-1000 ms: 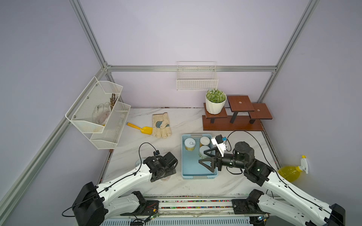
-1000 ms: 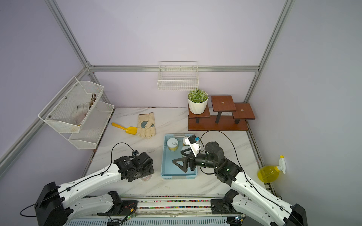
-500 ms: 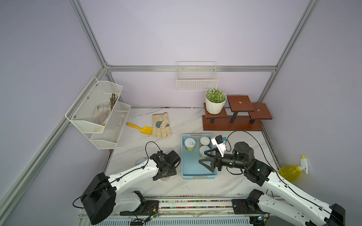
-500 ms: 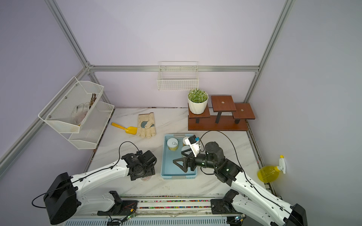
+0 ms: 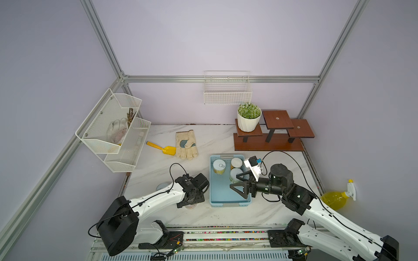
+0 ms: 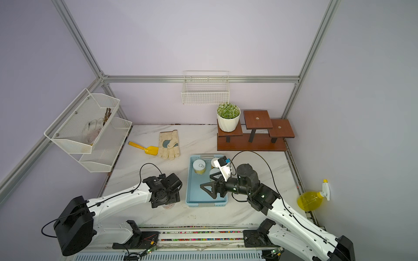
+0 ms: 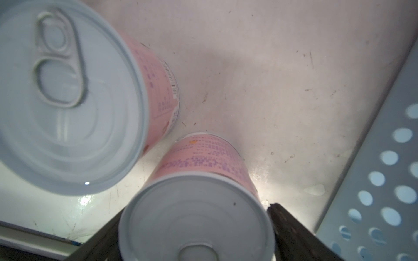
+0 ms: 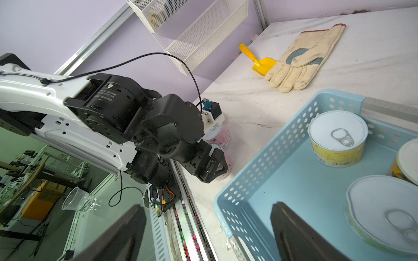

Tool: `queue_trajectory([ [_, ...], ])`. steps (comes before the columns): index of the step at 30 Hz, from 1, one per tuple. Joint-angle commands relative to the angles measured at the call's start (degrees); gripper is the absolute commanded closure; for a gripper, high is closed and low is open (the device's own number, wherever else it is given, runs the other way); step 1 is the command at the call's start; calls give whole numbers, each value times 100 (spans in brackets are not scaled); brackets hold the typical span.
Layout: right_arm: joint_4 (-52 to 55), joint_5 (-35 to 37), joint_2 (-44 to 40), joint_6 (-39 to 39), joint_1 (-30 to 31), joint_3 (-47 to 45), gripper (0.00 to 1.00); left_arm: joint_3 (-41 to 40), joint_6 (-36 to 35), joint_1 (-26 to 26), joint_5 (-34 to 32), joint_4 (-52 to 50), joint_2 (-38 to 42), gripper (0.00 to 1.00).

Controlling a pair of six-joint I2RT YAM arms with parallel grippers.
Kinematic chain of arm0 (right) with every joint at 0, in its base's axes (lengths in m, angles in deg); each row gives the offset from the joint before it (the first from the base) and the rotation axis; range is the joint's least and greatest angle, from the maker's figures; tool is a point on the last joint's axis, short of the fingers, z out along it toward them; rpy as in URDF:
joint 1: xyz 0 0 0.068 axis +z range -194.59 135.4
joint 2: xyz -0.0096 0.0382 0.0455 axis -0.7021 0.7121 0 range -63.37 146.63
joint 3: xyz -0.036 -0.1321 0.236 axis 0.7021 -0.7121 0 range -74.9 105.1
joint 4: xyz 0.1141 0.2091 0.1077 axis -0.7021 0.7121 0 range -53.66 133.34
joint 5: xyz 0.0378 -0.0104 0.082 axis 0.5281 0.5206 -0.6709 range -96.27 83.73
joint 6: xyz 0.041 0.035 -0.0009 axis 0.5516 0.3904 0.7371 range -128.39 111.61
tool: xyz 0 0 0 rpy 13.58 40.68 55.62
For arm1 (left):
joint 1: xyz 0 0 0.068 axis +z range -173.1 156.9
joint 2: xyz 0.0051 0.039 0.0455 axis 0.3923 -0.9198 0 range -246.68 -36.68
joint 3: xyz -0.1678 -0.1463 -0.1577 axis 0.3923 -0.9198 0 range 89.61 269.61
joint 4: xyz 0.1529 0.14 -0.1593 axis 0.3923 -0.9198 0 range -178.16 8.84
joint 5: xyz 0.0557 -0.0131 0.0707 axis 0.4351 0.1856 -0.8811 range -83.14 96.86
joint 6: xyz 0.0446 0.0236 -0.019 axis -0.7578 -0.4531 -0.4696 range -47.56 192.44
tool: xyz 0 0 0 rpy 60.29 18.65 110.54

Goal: Put the canned food in the basket
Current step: Pick up the canned food from the center of the board.

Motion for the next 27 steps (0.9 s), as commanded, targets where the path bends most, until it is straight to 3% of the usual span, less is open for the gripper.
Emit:
queue_trajectory([
  [1,36,19,-38,-88,26,-57,8,188,-115,60,-26,112,-41,10],
  [17,26,25,62,-85,26,-51,8,155,-137,103,-89,-20,38,31],
  [24,330,502,-32,-284,18,30,8,686,-356,85,-394,-618,651,58],
  [27,295,582,-87,-306,27,54,8,963,-621,85,-494,-663,831,74],
])
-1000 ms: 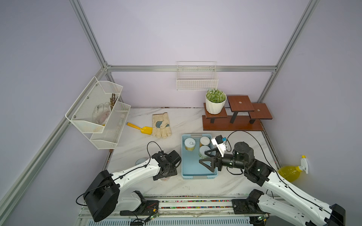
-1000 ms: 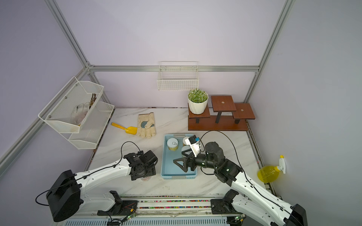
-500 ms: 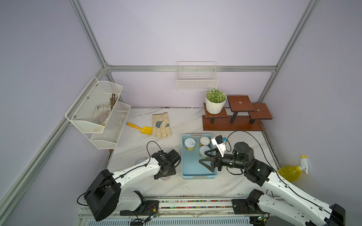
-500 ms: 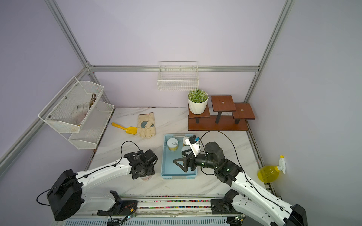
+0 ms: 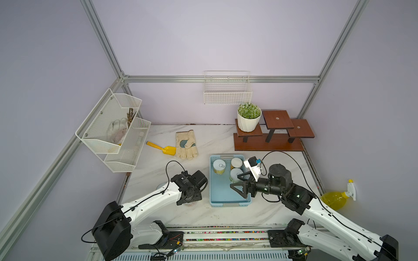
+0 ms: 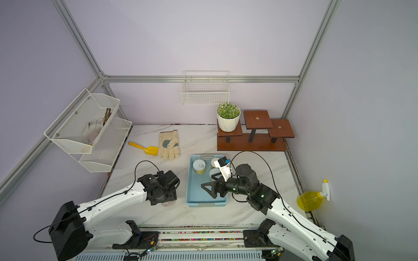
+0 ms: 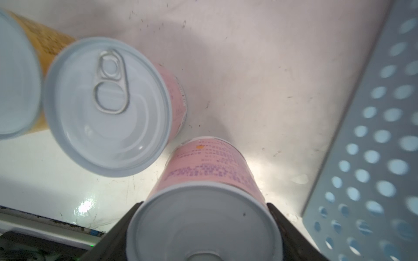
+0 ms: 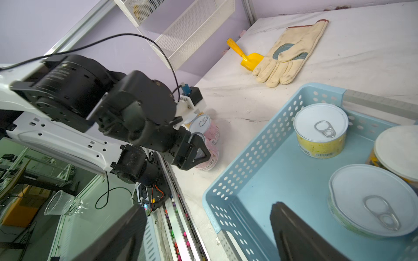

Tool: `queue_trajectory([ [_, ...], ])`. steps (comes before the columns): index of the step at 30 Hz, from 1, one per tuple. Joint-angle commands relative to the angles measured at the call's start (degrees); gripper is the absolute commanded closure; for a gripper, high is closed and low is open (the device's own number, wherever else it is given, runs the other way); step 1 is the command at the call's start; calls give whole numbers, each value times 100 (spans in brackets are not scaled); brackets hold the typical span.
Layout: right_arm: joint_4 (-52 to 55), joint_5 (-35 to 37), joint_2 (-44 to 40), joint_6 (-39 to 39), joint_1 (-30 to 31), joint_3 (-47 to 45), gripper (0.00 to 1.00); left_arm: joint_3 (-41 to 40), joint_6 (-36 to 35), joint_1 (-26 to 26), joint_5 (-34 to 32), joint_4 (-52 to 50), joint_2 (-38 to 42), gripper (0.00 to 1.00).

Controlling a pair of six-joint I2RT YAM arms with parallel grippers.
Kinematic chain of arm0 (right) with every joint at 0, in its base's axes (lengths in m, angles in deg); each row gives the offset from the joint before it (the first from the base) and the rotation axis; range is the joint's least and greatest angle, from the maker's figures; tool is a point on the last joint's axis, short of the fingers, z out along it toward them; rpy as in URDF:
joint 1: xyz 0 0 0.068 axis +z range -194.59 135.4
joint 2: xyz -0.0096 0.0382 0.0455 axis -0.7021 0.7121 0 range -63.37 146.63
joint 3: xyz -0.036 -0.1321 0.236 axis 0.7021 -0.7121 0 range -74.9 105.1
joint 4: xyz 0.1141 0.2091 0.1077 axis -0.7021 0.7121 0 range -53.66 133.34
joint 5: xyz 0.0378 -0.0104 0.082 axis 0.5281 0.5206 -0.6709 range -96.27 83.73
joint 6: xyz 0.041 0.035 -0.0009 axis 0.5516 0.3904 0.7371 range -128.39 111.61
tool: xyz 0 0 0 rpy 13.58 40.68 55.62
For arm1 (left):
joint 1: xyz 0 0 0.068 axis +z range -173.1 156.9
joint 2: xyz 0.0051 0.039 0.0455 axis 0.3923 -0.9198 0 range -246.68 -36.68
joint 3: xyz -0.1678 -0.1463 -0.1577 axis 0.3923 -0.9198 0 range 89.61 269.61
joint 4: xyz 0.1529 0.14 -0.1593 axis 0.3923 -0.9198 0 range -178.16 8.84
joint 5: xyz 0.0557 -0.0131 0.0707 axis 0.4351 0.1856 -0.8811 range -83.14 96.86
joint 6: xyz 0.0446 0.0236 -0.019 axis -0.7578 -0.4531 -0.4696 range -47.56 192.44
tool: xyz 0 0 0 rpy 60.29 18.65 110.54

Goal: Put the canned food in the basket
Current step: Pick up the canned food from the center of the board, then place the canned food in the basket.

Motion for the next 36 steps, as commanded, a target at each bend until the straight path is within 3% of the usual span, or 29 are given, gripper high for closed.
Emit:
queue_trajectory([
  [1,49,242,-125,-156,25,63,8,530,-459,11,-346,-108,326,78],
  [6,-121,271,-201,-109,21,69,8,926,-894,11,-199,-69,345,92],
  [9,-162,359,-281,-82,24,55,8,1168,-1099,14,-159,-23,327,94],
  [20,53,594,-788,-217,25,29,7,2558,-2146,11,347,-27,-741,97],
  [36,662,1804,-1341,20,26,-138,6,4187,-2883,-58,746,-44,-2609,97],
])
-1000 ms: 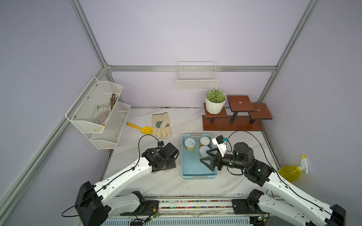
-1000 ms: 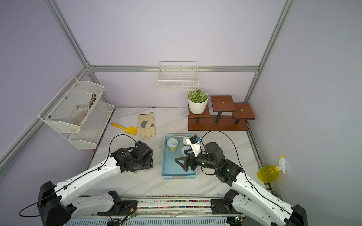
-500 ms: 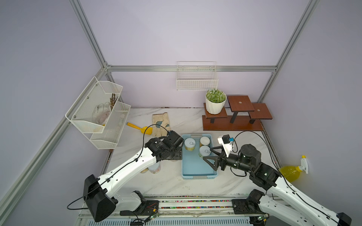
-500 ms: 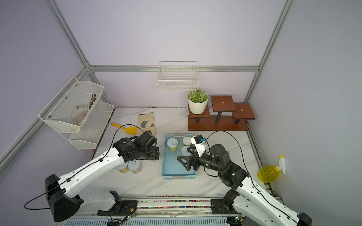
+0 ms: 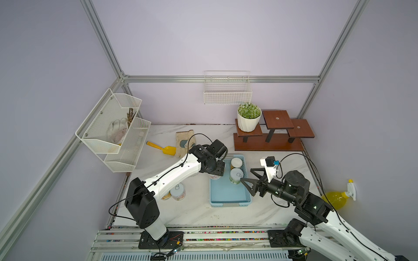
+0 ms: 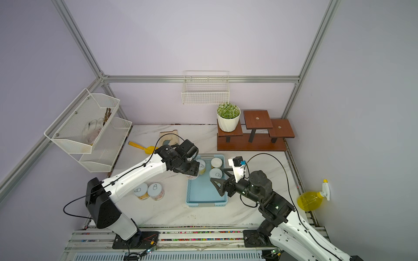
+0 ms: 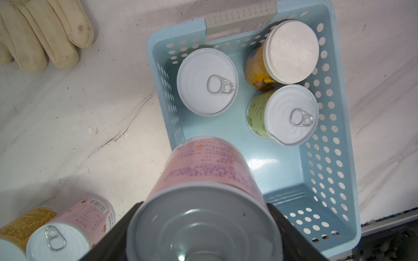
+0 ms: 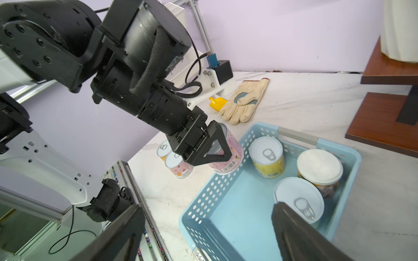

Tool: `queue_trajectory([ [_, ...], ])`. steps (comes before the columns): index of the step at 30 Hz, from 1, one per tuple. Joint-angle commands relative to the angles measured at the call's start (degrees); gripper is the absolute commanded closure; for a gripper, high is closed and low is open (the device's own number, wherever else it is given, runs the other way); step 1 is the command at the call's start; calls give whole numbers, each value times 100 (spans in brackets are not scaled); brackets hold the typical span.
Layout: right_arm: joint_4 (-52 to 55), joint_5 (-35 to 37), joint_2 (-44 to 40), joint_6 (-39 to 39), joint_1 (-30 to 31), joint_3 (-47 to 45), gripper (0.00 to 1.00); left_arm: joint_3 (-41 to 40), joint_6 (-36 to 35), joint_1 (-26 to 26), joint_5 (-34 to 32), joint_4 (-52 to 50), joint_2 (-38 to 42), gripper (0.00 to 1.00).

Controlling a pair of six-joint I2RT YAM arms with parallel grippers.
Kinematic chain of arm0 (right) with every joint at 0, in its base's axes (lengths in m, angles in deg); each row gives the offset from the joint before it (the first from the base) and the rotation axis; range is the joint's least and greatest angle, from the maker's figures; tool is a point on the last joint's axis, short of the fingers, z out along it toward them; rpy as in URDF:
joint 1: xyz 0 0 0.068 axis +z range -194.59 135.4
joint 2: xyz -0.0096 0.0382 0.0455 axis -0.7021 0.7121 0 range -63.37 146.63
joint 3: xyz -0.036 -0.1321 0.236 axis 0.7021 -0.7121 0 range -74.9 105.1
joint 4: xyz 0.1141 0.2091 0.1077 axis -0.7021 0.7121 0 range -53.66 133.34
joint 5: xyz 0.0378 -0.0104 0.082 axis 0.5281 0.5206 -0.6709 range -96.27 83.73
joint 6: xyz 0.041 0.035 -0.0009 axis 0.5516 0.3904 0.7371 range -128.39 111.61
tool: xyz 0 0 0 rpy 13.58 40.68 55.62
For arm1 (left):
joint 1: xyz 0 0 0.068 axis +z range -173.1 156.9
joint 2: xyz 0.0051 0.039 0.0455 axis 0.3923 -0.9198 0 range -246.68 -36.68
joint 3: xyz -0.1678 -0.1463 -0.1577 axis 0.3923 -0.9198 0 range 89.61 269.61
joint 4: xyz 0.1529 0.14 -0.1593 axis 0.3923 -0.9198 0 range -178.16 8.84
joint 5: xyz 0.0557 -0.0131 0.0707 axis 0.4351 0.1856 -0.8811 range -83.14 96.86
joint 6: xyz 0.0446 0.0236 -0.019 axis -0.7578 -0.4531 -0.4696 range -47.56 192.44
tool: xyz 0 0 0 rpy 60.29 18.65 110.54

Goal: Put the canned food in the basket
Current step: Place the canned food in the basket.

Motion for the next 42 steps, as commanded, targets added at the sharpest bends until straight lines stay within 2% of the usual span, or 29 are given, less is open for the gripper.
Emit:
queue_trajectory([
  [1,264,349,-101,132,21,-71,7,389,-240,-53,54,139,-140,97],
  [10,698,1025,-310,200,36,-47,8,567,57,-461,-315,116,-690,99],
  [18,495,902,-594,6,112,-415,8,514,405,-612,-566,212,-1026,100],
  [25,217,857,-863,169,149,-732,8,441,522,-608,-837,372,-1197,100],
  [42,168,830,-853,251,151,-750,8,325,627,-585,-1101,704,-1642,100],
])
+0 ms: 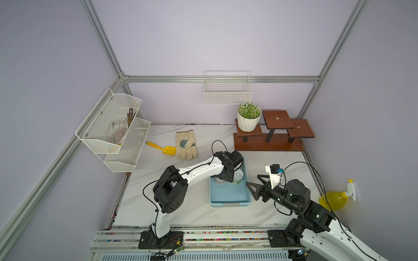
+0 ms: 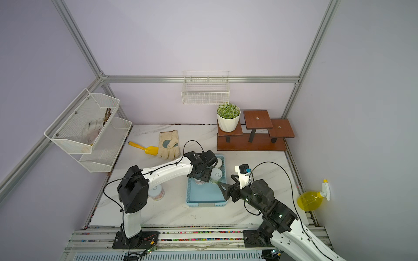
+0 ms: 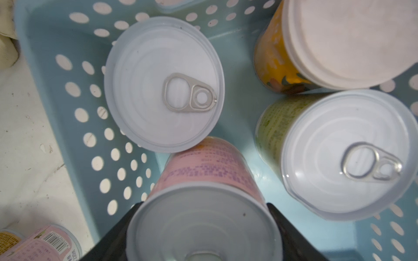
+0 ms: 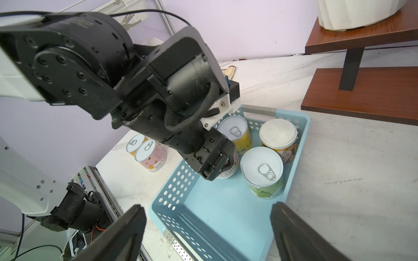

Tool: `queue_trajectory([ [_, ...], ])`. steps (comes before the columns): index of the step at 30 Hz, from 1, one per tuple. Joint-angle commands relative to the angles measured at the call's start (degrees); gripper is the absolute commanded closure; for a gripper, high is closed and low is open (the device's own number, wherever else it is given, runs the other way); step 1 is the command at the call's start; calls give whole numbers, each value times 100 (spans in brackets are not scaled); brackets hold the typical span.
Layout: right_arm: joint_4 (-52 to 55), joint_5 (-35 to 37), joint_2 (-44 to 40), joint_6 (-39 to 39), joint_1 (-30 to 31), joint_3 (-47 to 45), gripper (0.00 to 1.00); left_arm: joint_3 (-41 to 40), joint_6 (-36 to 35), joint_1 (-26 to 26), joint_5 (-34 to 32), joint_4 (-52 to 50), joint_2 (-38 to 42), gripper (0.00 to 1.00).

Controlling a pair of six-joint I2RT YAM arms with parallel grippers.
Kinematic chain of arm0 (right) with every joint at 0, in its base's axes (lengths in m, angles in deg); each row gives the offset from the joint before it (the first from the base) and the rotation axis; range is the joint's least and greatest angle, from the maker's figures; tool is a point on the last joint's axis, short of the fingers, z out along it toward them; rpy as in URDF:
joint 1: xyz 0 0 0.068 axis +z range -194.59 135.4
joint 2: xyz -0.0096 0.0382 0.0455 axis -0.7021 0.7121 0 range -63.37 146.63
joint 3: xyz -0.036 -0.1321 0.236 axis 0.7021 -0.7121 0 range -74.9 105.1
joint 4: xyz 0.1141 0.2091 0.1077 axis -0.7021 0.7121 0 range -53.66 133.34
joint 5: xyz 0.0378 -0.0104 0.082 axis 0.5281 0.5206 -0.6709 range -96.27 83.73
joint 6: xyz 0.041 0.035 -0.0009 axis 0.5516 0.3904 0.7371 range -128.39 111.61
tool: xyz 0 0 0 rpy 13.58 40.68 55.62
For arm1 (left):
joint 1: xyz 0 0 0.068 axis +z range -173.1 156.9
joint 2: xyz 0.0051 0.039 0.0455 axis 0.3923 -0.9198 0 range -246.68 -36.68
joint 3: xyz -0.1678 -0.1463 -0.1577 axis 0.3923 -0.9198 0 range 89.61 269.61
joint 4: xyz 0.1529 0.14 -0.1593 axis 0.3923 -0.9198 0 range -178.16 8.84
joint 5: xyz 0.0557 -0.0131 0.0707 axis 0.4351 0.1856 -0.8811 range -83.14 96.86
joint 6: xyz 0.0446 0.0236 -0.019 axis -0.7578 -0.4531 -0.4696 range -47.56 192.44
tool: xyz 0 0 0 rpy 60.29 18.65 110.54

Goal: Put the canned food in the basket
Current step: Place the canned food in the basket.

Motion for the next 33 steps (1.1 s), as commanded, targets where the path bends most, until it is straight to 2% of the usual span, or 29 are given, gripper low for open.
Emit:
queue_trajectory([
  [1,-202,-38,-61,93,25,-2,8,29,111,34,-300,299,38,100],
  [14,-168,-64,-51,111,26,9,8,-267,138,227,-284,542,-6,100],
  [18,-174,-73,-15,111,24,25,8,-311,138,242,-197,645,-41,94],
  [24,-160,-73,-1,111,17,24,8,-366,129,245,-85,793,-43,89],
  [27,-134,-55,-19,129,29,16,8,-396,129,271,-83,793,-70,74],
  [29,-117,-39,-37,141,25,16,8,-420,130,302,-40,793,-83,52],
  [30,-108,-29,-45,150,25,18,8,-426,129,307,-20,793,-92,45],
  [33,-115,5,-72,188,23,9,8,-462,129,320,41,815,-73,33],
])
